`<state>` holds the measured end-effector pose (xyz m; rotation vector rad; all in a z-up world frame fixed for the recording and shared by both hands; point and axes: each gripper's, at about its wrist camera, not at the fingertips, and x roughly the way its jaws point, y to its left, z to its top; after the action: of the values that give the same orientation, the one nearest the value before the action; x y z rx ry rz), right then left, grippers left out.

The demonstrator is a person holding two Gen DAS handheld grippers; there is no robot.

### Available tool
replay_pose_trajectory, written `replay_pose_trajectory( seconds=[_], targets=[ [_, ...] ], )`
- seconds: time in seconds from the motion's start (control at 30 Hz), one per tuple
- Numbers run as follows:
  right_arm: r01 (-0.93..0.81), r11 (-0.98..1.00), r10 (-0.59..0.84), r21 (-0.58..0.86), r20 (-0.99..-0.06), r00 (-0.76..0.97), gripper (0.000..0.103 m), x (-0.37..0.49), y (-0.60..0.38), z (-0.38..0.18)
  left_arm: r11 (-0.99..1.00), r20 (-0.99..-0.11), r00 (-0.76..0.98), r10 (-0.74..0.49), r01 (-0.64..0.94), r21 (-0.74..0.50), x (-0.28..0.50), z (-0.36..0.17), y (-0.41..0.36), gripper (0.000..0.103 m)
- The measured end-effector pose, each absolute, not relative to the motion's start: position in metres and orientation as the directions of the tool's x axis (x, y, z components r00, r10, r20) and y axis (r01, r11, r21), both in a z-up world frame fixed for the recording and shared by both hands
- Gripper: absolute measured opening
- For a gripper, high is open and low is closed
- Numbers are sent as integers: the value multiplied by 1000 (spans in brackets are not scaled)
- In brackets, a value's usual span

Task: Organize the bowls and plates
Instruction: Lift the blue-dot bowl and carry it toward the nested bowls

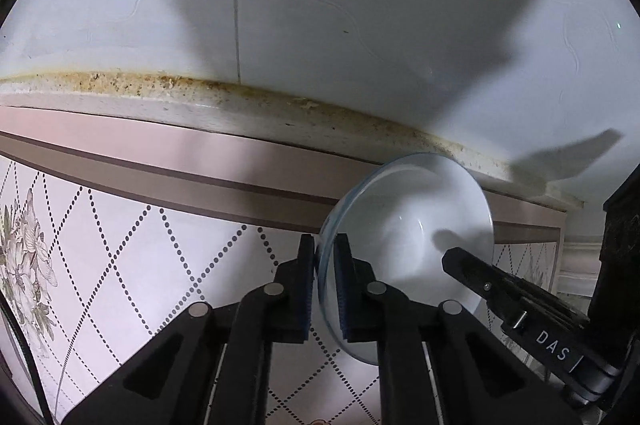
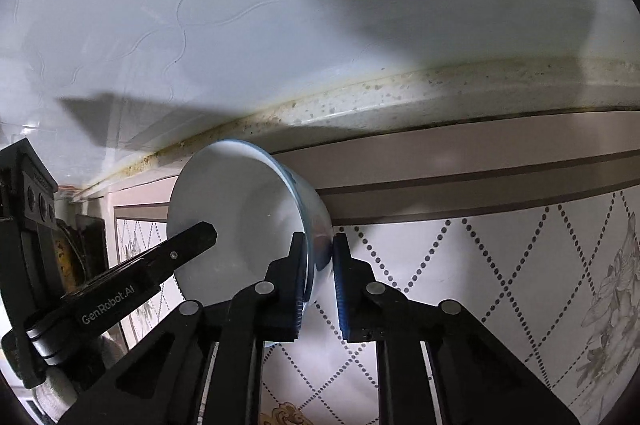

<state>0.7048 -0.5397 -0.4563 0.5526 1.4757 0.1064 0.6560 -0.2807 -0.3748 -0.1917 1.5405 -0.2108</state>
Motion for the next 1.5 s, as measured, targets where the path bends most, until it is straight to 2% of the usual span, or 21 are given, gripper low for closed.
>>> replay_pose_trajectory(
  seconds=[0.27,0.5,0.97,1.23,1.5],
  targets=[
    [225,894,368,387,-922,122,13,699,-533,-445,975,-975,44,-219,53,-216,644,-359,-294,8],
    [207,891,378,404,-913,154,14,673,-537,-411,971,-974,49,-220,112,-213,604,-323,-307,8],
    [203,886,380,417,-904,197,13,519,-569,-325,918,-949,47,-313,273,-289,470,-238,-322,8],
    [263,864,388,430,-900,196,13,419,-592,-306,887,-943,-12,-333,336,-317,410,-231,-342,8],
    [325,848,389,419,-908,157,14,363,-603,-325,871,-949,-77,-305,380,-311,372,-250,-364,8]
  ],
)
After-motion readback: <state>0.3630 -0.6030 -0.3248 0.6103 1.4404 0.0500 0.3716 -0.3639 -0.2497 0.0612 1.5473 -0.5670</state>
